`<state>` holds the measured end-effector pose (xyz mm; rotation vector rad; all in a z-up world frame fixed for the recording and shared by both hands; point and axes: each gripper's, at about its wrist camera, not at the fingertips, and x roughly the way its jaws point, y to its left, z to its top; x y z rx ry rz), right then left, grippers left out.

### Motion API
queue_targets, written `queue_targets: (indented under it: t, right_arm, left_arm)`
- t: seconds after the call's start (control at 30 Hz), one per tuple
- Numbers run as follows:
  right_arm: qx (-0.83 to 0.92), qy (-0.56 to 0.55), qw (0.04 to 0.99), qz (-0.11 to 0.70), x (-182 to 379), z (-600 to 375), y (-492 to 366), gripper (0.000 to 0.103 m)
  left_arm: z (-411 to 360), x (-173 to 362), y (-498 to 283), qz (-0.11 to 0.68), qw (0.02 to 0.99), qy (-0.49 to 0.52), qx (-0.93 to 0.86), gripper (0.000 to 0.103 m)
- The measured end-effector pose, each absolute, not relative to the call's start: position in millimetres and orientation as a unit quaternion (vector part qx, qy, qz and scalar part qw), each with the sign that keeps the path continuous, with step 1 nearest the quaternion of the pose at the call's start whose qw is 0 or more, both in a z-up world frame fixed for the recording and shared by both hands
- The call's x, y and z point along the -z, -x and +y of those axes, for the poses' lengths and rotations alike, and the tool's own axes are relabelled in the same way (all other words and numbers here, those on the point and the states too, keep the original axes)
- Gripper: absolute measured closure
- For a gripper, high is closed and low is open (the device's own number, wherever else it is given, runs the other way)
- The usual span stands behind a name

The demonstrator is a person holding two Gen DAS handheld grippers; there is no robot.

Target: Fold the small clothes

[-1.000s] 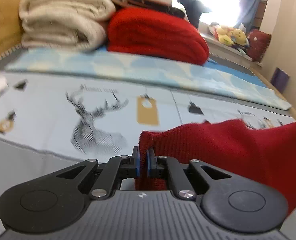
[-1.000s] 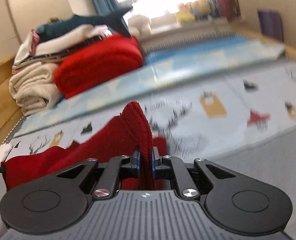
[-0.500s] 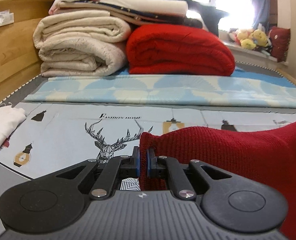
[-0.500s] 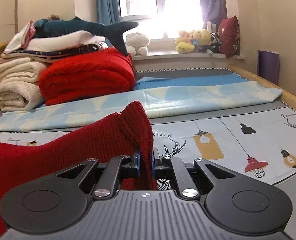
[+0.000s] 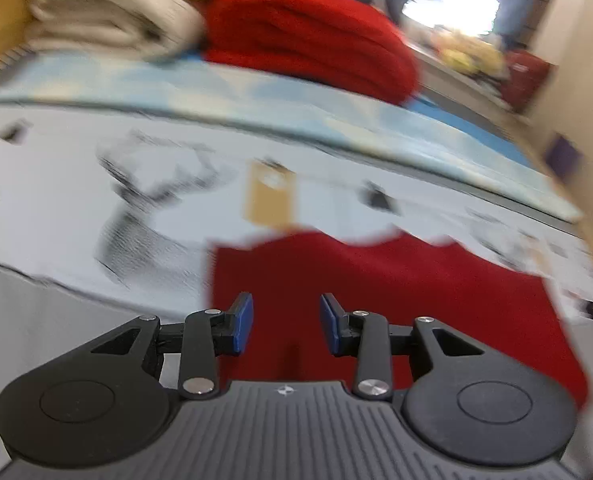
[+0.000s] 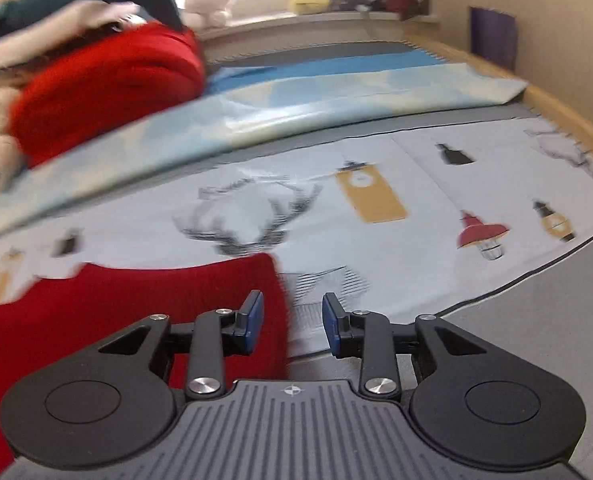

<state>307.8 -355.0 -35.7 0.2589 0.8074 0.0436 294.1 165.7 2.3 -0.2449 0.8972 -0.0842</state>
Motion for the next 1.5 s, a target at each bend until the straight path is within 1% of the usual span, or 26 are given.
queue_targets:
  t: [0.1,0.17,0.23,0.3,0.37,0.5,0.57,0.63,0.7,0.73,0.77,0.8,0.83,0.87,0.9,0.97,1.03,1.13,1.23,1.27,1.3,1.33,1.37,1.4,1.47,1.5]
  right_arm:
    - [-0.125,-0.116,0.894,0.415,26.0,-340.7,-279.8,0.069]
    - [-0.167,-0.084,0.886,0.425,25.8,-326.8,-261.6,0.069]
    - [-0.158,-0.045,0.874,0.458,38.6,-314.7,-252.0,0.069]
    - [-0.128,-0.014,0.846,0.518,62.0,-308.2,-253.9,0.069]
    - [-0.102,0.006,0.83,0.548,77.2,-308.7,-254.5,0.071]
    - [-0.087,-0.035,0.836,0.54,73.8,-318.2,-249.4,0.072]
    - [-0.078,-0.055,0.843,0.53,66.1,-320.2,-250.2,0.072]
    - [-0.069,-0.075,0.847,0.522,61.5,-325.8,-246.7,0.07]
    - [-0.062,-0.086,0.848,0.52,60.7,-330.6,-240.8,0.07]
    - [-0.06,-0.088,0.847,0.521,60.4,-331.3,-238.4,0.07]
    - [-0.057,-0.088,0.847,0.521,61.0,-331.8,-237.7,0.07]
    - [-0.053,-0.084,0.848,0.52,62.0,-333.9,-236.5,0.068]
    - [-0.033,-0.071,0.855,0.513,59.1,-335.3,-232.3,0.062]
    - [-0.01,-0.062,0.863,0.501,55.7,-337.8,-230.9,0.06]
    - [0.004,-0.068,0.869,0.49,51.0,-342.4,-229.6,0.06]
    - [0.012,-0.107,0.871,0.479,48.4,-354.3,-228.6,0.058]
    - [0.015,-0.131,0.862,0.49,53.6,-361.1,-228.2,0.053]
    - [-0.01,-0.138,0.844,0.519,65.6,-359.7,-228.2,0.051]
    - [-0.033,-0.112,0.836,0.536,73.2,-348.6,-228.6,0.051]
    - [-0.036,-0.105,0.834,0.541,75.6,-345.7,-229.2,0.051]
    - [-0.038,-0.099,0.832,0.544,75.7,-342.6,-227.3,0.051]
    - [-0.038,-0.097,0.83,0.547,76.9,-340.8,-227.3,0.051]
    - [-0.038,-0.098,0.828,0.55,78.6,-341.2,-227.6,0.052]
    - [-0.04,-0.102,0.827,0.552,79.4,-342.0,-228.3,0.06]
    - [-0.052,-0.11,0.826,0.55,78.9,-341.3,-229.9,0.078]
    - [-0.054,-0.101,0.83,0.545,78.5,-339.2,-231.1,0.09]
  left_arm:
    - [152.3,-8.2,-274.4,0.477,0.866,0.112,0.103,0.062]
    - [139.7,-0.6,-259.0,0.504,0.849,0.078,0.139,0.062]
    - [128.0,28.1,-245.3,0.542,0.827,0.015,0.147,0.062]
    - [114.3,66.7,-235.0,0.595,0.788,-0.095,0.131,0.069]
    - [109.0,67.1,-230.9,0.576,0.796,-0.121,0.144,0.069]
    - [130.2,58.5,-226.3,0.571,0.811,-0.044,0.117,0.069]
    - [147.2,50.2,-225.0,0.557,0.825,0.004,0.092,0.067]
    - [161.7,49.7,-225.5,0.557,0.825,0.051,0.078,0.066]
    - [172.2,52.7,-224.5,0.564,0.82,0.076,0.069,0.066]
    - [172.2,53.8,-223.8,0.566,0.818,0.076,0.066,0.064]
    - [172.5,54.5,-223.8,0.566,0.819,0.071,0.062,0.059]
    - [171.5,54.1,-224.6,0.564,0.821,0.069,0.059,0.059]
    - [171.8,51.0,-226.1,0.561,0.822,0.072,0.058,0.058]
    - [171.0,47.1,-225.9,0.557,0.825,0.077,0.053,0.056]
    - [172.7,43.8,-226.1,0.553,0.828,0.081,0.044,0.048]
    - [174.0,40.0,-222.4,0.553,0.828,0.087,0.027,0.046]
    - [177.0,42.9,-222.7,0.564,0.819,0.1,0.023,0.046]
    - [174.0,47.1,-222.3,0.573,0.812,0.1,0.035,0.046]
    - [167.8,49.3,-222.1,0.578,0.81,0.086,0.046,0.049]
    - [166.1,50.8,-222.0,0.581,0.809,0.08,0.045,0.054]
    - [164.5,53.7,-221.6,0.584,0.808,0.073,0.042,0.062]
    - [164.0,55.8,-221.8,0.587,0.805,0.068,0.04,0.066]
    - [163.8,58.0,-222.8,0.59,0.804,0.066,0.038,0.072]
    - [164.2,58.9,-223.1,0.591,0.803,0.066,0.038,0.079]
    - [165.8,58.4,-222.6,0.59,0.804,0.065,0.039,0.086]
    - [166.9,58.0,-222.3,0.589,0.804,0.067,0.039,0.086]
